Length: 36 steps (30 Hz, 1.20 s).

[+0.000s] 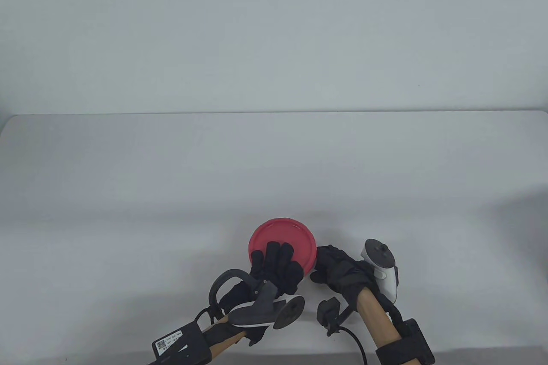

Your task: Nest food storage containers

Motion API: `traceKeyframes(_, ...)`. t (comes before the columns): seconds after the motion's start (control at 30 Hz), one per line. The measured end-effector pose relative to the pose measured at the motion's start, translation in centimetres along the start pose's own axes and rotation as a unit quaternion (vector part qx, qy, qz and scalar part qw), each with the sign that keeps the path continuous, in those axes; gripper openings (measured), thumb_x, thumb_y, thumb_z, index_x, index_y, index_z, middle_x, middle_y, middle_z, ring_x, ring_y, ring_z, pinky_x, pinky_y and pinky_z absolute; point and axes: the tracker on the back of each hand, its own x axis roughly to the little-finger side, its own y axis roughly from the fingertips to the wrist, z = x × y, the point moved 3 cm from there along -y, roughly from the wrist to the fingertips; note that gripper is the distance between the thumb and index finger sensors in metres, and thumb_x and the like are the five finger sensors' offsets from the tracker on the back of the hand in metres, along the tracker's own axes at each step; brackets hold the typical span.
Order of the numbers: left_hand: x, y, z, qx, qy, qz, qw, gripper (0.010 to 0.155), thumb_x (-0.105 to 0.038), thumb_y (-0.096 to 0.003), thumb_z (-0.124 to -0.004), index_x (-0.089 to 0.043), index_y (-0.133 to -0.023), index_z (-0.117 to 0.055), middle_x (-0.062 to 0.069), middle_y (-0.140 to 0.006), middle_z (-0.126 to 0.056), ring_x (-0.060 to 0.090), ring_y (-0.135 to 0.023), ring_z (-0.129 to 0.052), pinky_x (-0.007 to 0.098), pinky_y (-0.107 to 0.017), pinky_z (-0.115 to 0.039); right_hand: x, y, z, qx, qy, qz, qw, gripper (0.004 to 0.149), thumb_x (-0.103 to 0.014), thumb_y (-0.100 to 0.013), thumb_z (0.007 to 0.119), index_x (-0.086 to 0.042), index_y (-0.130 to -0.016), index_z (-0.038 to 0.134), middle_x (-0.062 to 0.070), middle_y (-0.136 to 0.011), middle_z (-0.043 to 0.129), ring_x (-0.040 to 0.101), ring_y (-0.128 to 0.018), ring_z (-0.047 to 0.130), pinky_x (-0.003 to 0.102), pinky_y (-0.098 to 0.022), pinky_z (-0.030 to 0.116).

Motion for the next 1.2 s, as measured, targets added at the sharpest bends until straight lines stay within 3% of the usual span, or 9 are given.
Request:
traceKeyframes(0.37,-0.1,-0.5,0.3,0.045,-0.044,-0.022,0.998,0.049,-0.041,-0.0662,-0.043,-0.025,-0.108,-0.023,0.005,-0.125,-0.027,0.044,-0.113,-0.045,0.058,-0.076,-0.055,-0.1,0.1,0.1,-0.013,-0.015,0.007,1.0,0.041,-0.017,-0.062,0.054,0.009,-0.093,0.051,0.032,-0.105,0.017,0.052,-0.093,0.041,0.06,-0.063,0.053)
traceKeyframes(0.47,0.0,-0.7,0.4,0.062,-0.058,-0.031,0.996,0.049,-0.041,-0.066,-0.042,-0.026,-0.108,-0.022,0.004,-0.125,-0.026,0.043,-0.115,-0.043,0.059,-0.079,-0.05,-0.1,0.1,0.0,-0.016,-0.013,0.01,1.0,0.041,-0.017,-0.062,0.054,0.009,-0.093,0.051,0.032,-0.105,0.018,0.052,-0.093,0.041,0.06,-0.062,0.053)
traceKeyframes(0.5,0.0,-0.7,0.4,0.065,-0.051,-0.035,0.996,0.049,-0.041,-0.066,-0.042,-0.026,-0.107,-0.021,0.004,-0.126,-0.024,0.034,-0.12,-0.033,0.06,-0.081,-0.041,-0.1,0.1,0.0,-0.018,-0.012,0.01,1.0,0.041,-0.017,-0.062,0.054,0.009,-0.093,0.051,0.032,-0.105,0.018,0.051,-0.093,0.041,0.06,-0.063,0.054)
traceKeyframes(0.67,0.9,-0.9,0.2,0.051,0.074,-0.022,0.996,0.05,-0.041,-0.0668,-0.044,-0.025,-0.109,-0.023,0.007,-0.125,-0.026,0.038,-0.117,-0.034,0.061,-0.077,-0.044,-0.1,0.1,0.0,-0.019,-0.013,0.011,1.0,0.04,-0.017,-0.062,0.054,0.009,-0.092,0.052,0.031,-0.106,0.02,0.051,-0.093,0.042,0.059,-0.062,0.054)
traceKeyframes(0.73,0.5,-1.1,0.1,0.033,0.071,-0.007,0.997,0.06,-0.042,-0.0667,-0.044,-0.024,-0.118,-0.019,0.008,-0.124,-0.03,0.039,-0.115,-0.037,0.063,-0.076,-0.045,-0.1,0.1,0.0,-0.023,-0.014,0.012,1.0,0.04,-0.017,-0.062,0.054,0.009,-0.092,0.052,0.031,-0.106,0.02,0.051,-0.093,0.042,0.059,-0.063,0.054)
traceKeyframes(0.87,-0.3,-1.1,0.0,0.032,0.005,-0.006,0.999,0.061,-0.042,-0.0669,-0.043,-0.024,-0.119,-0.016,0.008,-0.125,-0.026,0.041,-0.115,-0.037,0.063,-0.075,-0.048,-0.1,0.1,0.0,-0.023,-0.021,0.012,0.999,0.04,-0.017,-0.062,0.053,0.009,-0.093,0.052,0.031,-0.106,0.019,0.051,-0.093,0.041,0.059,-0.063,0.054)
traceKeyframes(1.2,1.5,-0.9,-0.4,0.063,0.108,-0.01,0.992,0.062,-0.042,-0.0663,-0.046,-0.033,-0.12,-0.016,-0.001,-0.127,-0.019,0.033,-0.118,-0.025,0.055,-0.083,-0.033,0.0,0.0,-0.1,-0.027,-0.025,0.004,0.999,0.039,-0.017,-0.061,0.055,0.01,-0.091,0.054,0.029,-0.105,0.023,0.051,-0.093,0.044,0.059,-0.062,0.055)
